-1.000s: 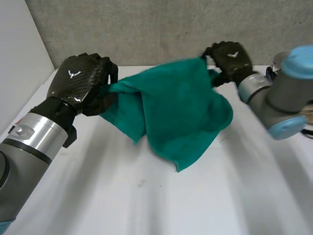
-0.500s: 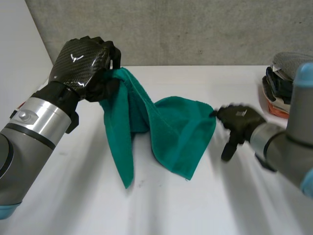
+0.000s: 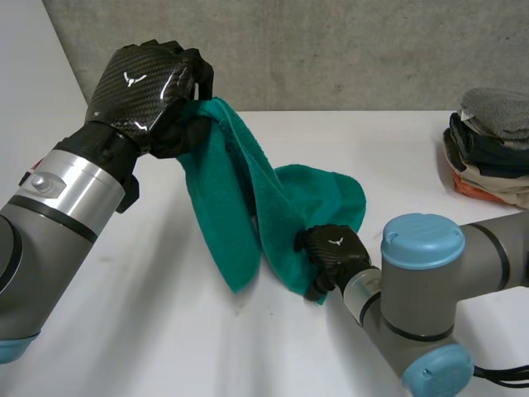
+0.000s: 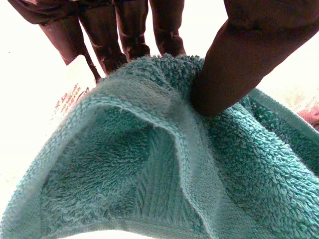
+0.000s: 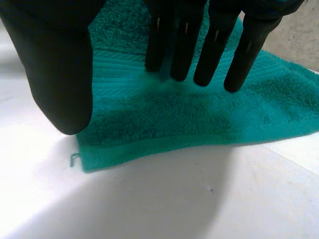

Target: Fold the laundry.

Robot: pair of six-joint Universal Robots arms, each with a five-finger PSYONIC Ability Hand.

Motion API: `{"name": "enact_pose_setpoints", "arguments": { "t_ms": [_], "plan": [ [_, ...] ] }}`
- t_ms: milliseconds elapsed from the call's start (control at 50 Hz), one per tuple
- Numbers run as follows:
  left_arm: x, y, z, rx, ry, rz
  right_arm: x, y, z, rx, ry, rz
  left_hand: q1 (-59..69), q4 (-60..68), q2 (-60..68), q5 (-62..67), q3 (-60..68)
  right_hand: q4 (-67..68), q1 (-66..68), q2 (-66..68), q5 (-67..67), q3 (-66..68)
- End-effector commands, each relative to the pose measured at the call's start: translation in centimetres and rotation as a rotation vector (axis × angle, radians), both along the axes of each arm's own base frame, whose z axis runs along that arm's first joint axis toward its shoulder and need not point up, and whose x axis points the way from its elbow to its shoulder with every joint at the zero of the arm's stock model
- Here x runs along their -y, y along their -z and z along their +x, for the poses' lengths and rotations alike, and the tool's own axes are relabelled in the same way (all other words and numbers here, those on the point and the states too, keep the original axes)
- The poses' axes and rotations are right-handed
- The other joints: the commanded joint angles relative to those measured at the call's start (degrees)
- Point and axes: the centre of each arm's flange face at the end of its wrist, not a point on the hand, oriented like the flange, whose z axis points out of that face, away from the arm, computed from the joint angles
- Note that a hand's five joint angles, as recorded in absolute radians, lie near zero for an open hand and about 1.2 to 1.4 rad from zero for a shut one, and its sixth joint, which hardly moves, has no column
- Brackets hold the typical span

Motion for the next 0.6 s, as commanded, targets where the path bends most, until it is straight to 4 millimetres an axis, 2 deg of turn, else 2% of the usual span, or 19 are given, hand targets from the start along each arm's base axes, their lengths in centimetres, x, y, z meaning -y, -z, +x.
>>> {"name": "enact_pose_setpoints", "arguments": {
  "t_ms": [20,140,240,280,320,420,500,600],
  "plan": [
    [0.0,0.3,0.0,0.004,0.001,0.008,0.4,0.8,0.7,-0.007,-0.015,-0.018,14.4,11.2,11.4,14.6,11.3,8.0,8.0,8.0,7.9,7.9],
    [0.0,0.5,0.1,0.008,0.0,0.015,0.1,1.6,0.9,-0.048,-0.042,-0.034,14.4,11.2,11.4,14.6,11.3,11.2,11.2,11.1,11.0,11.0],
    [0.0,0.6,0.1,0.009,-0.001,0.02,0.7,1.2,1.2,-0.032,-0.041,-0.096,14.4,11.2,11.4,14.6,11.3,28.2,28.2,28.1,28.0,28.0],
    [0.0,0.6,0.1,0.009,-0.001,0.02,0.9,0.8,1.3,-0.028,-0.041,-0.129,14.4,11.2,11.4,14.6,11.3,41.9,41.9,41.8,41.7,41.8],
    [0.0,0.6,0.2,0.009,-0.003,0.02,1.0,0.7,1.4,-0.033,-0.041,-0.15,14.4,11.2,11.4,14.6,11.3,47.2,47.2,47.1,47.0,47.0],
    [0.0,0.6,0.2,0.011,-0.005,0.022,1.6,0.3,1.2,-0.084,-0.033,-0.205,14.4,11.2,11.4,14.6,11.3,47.5,47.5,47.4,47.3,47.3],
    [0.1,0.7,0.3,0.012,-0.009,0.025,2.0,-1.1,0.8,-0.119,-0.025,-0.272,14.4,11.2,11.4,14.6,11.3,47.5,47.5,47.4,47.3,47.3],
    [0.4,1.1,0.7,0.021,-0.024,0.033,2.2,-6.3,-0.2,-0.132,-0.015,-0.388,14.4,11.2,11.4,14.6,11.3,47.5,47.5,47.4,47.3,47.3]
  ]
}}
